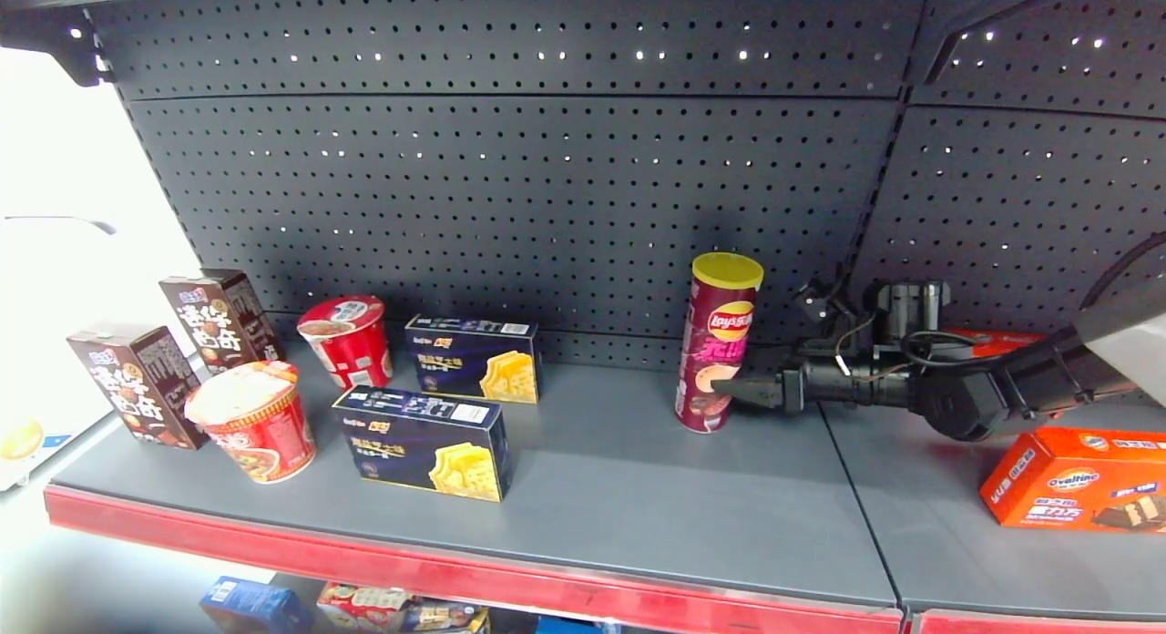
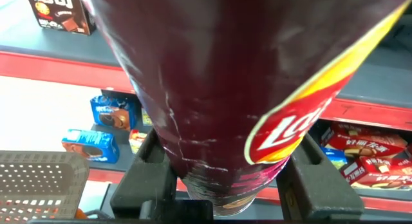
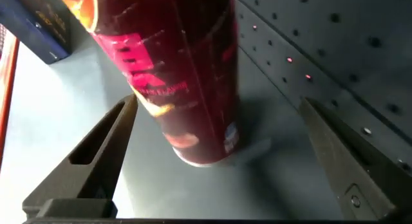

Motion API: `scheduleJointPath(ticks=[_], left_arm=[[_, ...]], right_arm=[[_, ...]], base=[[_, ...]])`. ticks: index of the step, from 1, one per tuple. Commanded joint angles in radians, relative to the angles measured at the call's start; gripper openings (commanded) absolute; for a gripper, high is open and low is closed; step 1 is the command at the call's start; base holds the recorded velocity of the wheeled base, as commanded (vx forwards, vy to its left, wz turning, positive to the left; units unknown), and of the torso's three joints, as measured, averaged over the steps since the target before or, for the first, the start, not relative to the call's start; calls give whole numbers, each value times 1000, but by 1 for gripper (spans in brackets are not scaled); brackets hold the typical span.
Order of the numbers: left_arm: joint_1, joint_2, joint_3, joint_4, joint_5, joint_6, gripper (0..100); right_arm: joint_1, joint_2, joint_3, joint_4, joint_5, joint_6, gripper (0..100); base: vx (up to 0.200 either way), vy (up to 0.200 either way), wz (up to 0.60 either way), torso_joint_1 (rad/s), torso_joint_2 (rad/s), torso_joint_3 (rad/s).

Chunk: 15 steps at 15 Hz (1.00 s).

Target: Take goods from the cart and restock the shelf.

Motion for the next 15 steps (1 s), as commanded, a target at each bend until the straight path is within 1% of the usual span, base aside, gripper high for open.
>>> scheduleJointPath(ticks=[1,7,11,15], left_arm=[[0,-1,-4,-1,1,0,0],[0,1,-7,-1,1,0,0],[0,2,-7,-1,1,0,0],[0,4,-4,-1,1,0,0]], right_arm=[[15,29,-13,-5,0,1,100],[34,61,-51,-5,0,4,100],[69,98,-90,-11,0,29,100],[83,123,-107,-63,0,68,100]], base=[[0,0,0,0,0,0],[0,0,0,0,0,0],[0,0,0,0,0,0],[0,0,0,0,0,0]])
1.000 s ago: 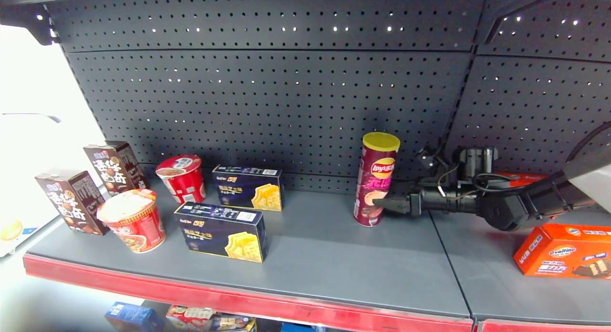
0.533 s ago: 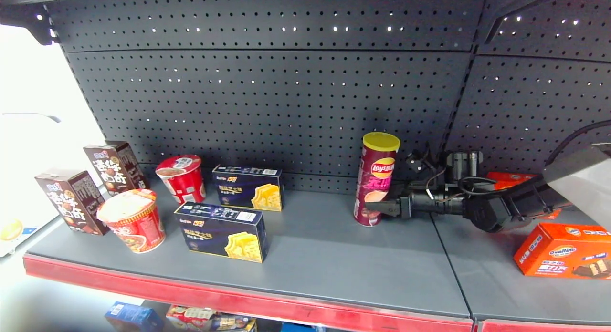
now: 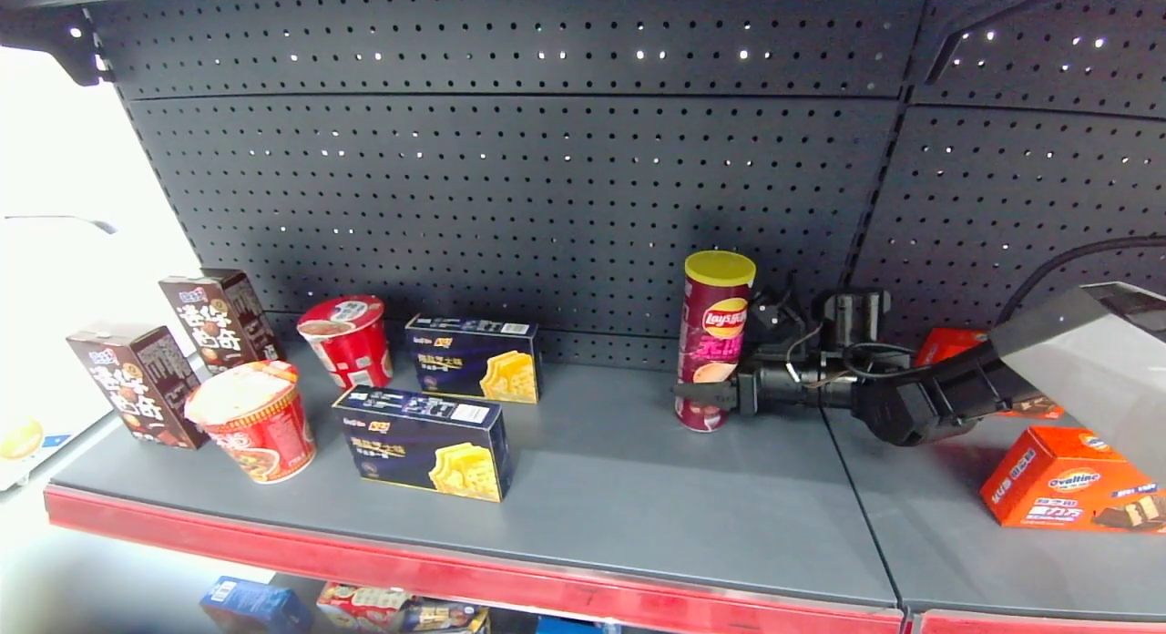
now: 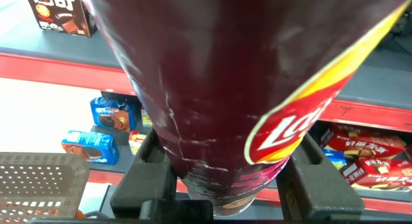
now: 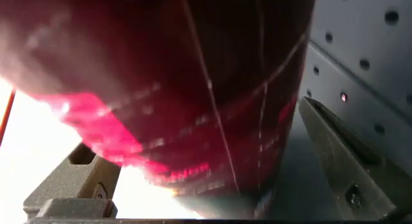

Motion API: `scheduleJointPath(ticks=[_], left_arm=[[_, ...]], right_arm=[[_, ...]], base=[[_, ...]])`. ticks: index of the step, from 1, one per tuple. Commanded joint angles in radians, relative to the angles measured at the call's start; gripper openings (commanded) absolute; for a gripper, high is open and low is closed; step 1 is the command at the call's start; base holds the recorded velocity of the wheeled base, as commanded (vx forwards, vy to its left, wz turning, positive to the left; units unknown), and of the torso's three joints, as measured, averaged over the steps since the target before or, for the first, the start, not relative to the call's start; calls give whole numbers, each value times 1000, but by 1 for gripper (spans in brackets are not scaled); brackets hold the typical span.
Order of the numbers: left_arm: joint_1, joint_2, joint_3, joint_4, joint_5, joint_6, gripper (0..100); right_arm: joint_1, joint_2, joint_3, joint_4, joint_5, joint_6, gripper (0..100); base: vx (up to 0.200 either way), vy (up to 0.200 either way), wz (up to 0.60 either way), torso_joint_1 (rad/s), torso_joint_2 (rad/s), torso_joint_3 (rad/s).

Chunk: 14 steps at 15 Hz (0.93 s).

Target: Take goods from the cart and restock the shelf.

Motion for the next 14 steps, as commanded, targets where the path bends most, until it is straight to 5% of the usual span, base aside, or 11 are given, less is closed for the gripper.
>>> scheduleJointPath(ticks=[1,14], left_arm=[[0,3,2,0,0,0,0],[-1,-4,25,-3,-6,0,0]], right_arm=[[3,9,-2,-1,0,1,100],[27,-164,157,-27,-58,2,100]], base=[[0,0,0,0,0,0],[0,0,0,0,0,0]])
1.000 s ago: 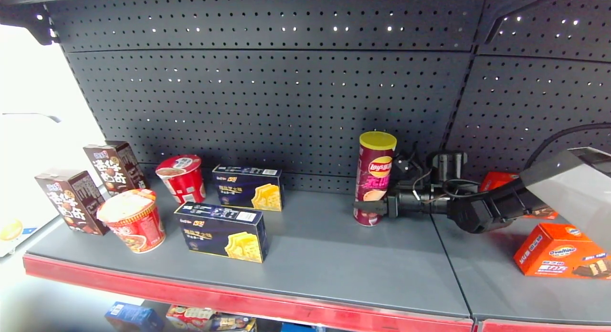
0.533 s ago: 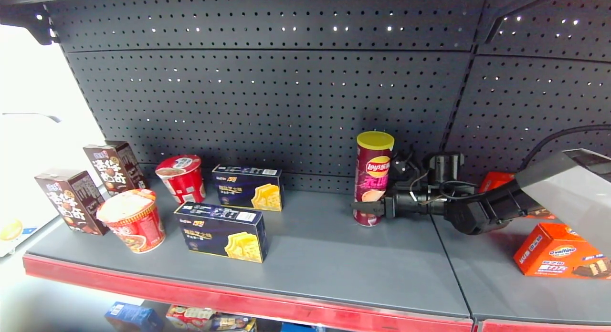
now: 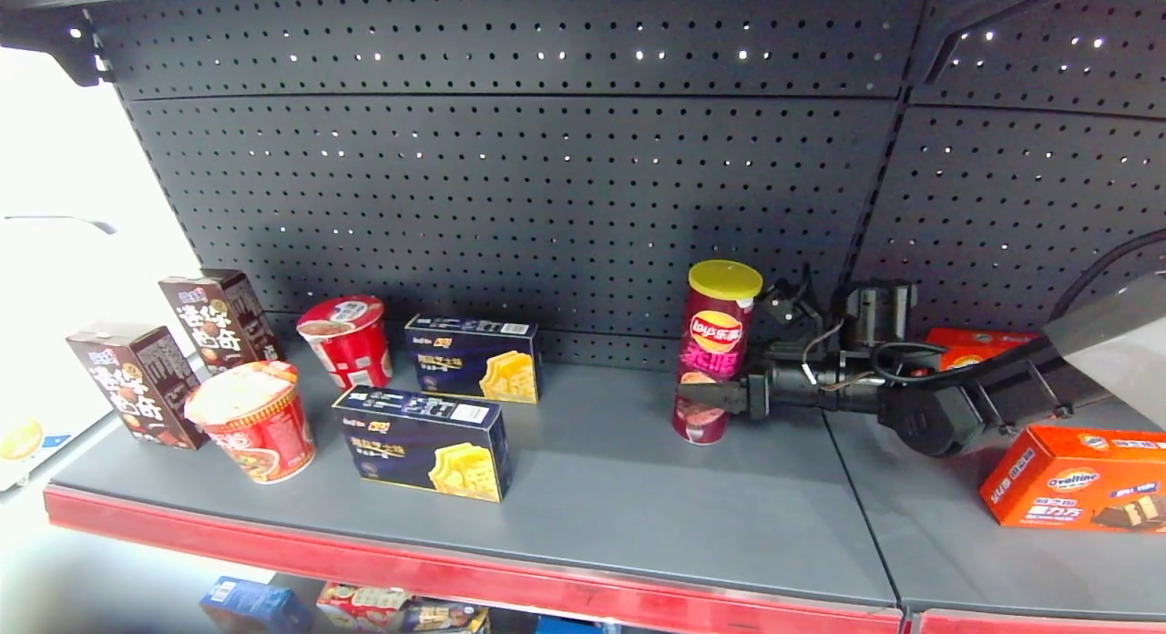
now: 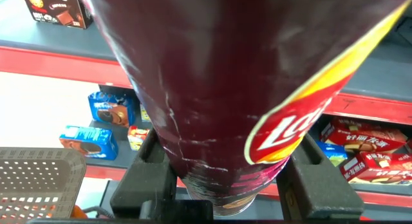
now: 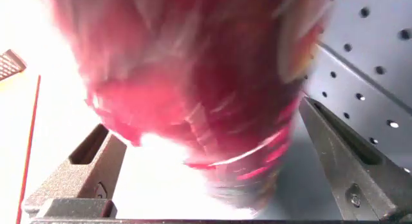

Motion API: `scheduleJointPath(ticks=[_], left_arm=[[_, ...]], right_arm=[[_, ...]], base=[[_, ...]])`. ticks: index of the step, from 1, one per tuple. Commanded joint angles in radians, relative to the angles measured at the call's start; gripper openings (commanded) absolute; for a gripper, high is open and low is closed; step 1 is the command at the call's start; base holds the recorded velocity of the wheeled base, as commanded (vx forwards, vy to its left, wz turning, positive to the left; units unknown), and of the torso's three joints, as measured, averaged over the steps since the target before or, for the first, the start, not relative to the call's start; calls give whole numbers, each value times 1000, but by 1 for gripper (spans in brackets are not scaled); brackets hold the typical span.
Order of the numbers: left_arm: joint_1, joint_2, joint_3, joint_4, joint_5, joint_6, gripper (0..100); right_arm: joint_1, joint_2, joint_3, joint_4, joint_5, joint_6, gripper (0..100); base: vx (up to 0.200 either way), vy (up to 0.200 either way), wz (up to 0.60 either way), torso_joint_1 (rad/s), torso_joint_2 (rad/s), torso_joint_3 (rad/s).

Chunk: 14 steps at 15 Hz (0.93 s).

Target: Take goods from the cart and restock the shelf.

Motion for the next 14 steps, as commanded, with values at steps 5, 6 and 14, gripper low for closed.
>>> scheduleJointPath(ticks=[5,6,14], left_arm=[[-1,-4,-2,0,2,0,0],[1,-4,-1,1,2,0,0],[1,-4,-1,0,5,0,0]], right_arm=[[5,-10,11,-35,6,3,0],[5,-5,12,-37,0,4,0],[25,-80,71,-43,-55,4,0]], base=[[0,0,0,0,0,0],[0,0,0,0,0,0],[0,0,0,0,0,0]])
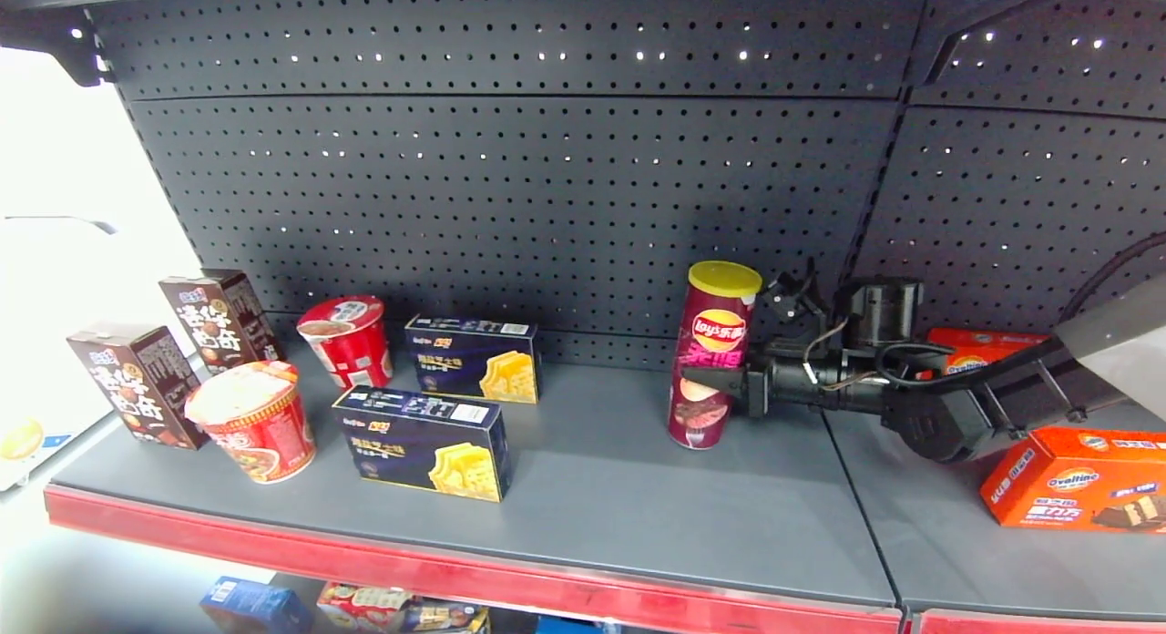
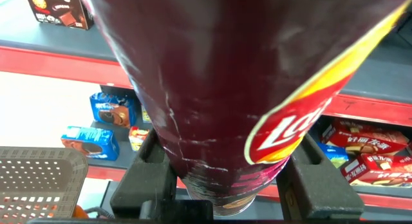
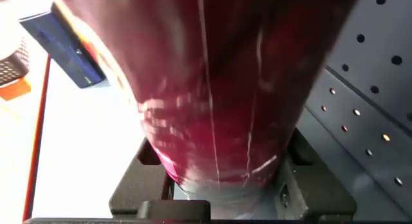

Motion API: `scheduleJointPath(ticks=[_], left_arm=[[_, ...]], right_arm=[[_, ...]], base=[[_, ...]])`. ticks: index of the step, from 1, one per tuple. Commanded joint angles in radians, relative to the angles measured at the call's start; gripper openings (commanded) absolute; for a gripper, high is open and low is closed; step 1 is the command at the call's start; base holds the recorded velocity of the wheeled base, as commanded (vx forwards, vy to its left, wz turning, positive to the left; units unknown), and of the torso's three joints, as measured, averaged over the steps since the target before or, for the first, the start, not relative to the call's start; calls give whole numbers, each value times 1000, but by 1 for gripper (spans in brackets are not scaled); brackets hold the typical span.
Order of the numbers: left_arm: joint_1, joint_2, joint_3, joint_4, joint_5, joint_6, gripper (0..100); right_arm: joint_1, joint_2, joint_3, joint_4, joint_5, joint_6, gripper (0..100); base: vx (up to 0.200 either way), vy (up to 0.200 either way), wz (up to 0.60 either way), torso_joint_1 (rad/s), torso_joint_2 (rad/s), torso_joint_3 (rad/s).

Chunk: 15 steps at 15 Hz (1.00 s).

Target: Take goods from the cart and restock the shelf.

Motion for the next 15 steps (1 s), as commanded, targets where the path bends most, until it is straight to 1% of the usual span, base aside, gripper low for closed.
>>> scheduleJointPath(ticks=[1,4,7,9,12,15], left_arm=[[-1,1,-1,0,-1,0,0],[1,-4,4,1,-2,0,0],[-1,-27,19,1,-5,0,0],[-2,-30,16,1,-4,0,0],[-2,-37,8,0,1,0,0],[-1,-36,2,0,2,0,0]], right_arm=[[12,-109,92,-2,-41,1,0],[15,-279,289,-31,-41,3,0],[21,-457,433,-42,1,1,0],[23,-537,504,-42,31,0,0],[21,-609,617,-43,33,-5,0],[21,-639,675,-43,31,-6,0]], base=[[0,0,0,0,0,0],[0,0,0,0,0,0],[0,0,0,0,0,0],[0,0,0,0,0,0],[0,0,0,0,0,0],[0,0,0,0,0,0]])
